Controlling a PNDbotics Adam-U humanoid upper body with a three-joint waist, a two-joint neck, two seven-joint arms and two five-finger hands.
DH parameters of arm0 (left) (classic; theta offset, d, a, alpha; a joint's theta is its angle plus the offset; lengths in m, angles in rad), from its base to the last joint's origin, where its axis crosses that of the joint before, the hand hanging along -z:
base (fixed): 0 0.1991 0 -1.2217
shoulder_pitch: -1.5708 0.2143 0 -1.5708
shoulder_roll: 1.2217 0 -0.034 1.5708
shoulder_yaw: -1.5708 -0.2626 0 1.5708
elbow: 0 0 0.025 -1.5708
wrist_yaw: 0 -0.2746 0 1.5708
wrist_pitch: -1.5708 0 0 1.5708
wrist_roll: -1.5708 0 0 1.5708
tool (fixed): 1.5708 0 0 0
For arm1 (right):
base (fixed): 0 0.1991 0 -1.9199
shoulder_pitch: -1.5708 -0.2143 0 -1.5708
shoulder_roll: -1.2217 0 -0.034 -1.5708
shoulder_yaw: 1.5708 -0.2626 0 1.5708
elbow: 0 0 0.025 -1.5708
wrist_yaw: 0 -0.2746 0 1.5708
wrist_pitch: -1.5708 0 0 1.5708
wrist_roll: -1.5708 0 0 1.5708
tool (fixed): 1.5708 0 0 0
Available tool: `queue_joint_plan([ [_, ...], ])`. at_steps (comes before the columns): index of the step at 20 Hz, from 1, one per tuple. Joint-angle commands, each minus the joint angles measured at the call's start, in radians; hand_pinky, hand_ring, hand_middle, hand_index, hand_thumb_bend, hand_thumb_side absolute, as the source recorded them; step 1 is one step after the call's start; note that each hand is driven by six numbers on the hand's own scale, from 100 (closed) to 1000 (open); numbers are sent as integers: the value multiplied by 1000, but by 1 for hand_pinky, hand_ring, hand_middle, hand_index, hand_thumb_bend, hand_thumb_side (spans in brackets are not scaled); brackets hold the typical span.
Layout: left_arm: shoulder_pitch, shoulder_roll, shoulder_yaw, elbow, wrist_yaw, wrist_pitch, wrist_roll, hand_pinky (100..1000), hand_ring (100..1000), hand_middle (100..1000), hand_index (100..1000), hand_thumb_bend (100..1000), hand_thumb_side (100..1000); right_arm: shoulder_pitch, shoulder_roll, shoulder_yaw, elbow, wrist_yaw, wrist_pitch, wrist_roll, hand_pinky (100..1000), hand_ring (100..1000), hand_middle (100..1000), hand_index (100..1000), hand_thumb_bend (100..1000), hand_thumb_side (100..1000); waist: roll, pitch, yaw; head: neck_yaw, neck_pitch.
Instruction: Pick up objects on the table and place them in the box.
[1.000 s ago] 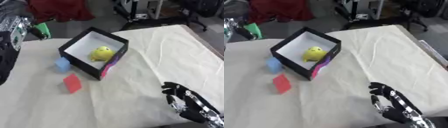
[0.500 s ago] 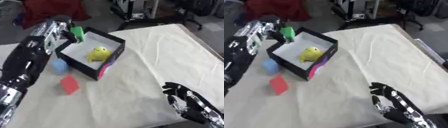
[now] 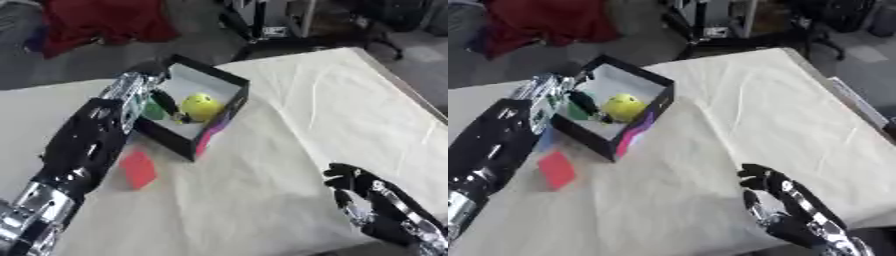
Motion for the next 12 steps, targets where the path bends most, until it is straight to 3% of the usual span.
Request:
queue_joint_plan([
  [1, -44, 82, 11, -69, 31, -6, 13, 752, 690, 735, 859, 902, 470, -3, -12, -8, -7, -5, 0, -3, 857, 793, 803, 909, 100, 473, -13, -21, 7, -9, -2],
  [4, -51, 148, 14, -135, 71, -35, -12, 738, 648, 686, 833, 873, 465, 0, -13, -13, -6, -1, 1, -8, 857, 793, 803, 909, 100, 473, -11, -22, 20, -22, -2],
  [5, -48, 170, 16, -157, 85, -47, -24, 741, 649, 684, 830, 750, 400, 2, -13, -15, -5, 0, 1, -10, 857, 793, 803, 909, 100, 463, -10, -23, 26, -26, -2],
  [6, -40, 193, 15, -180, 99, -57, -38, 743, 649, 680, 828, 845, 457, 3, -14, -17, -5, 2, 2, -12, 857, 793, 803, 909, 100, 469, -9, -23, 31, -31, -2],
  [9, 12, 264, 2, -215, 143, -88, -81, 758, 672, 699, 833, 804, 433, 6, -16, -21, -5, 7, 2, -17, 857, 793, 803, 909, 100, 466, -3, -22, 41, -44, -2],
  [12, 73, 337, -31, -176, 188, -128, -126, 765, 684, 701, 833, 764, 394, 5, -18, -20, -5, 10, 1, -19, 857, 792, 803, 909, 100, 462, 0, -20, 41, -45, -2],
])
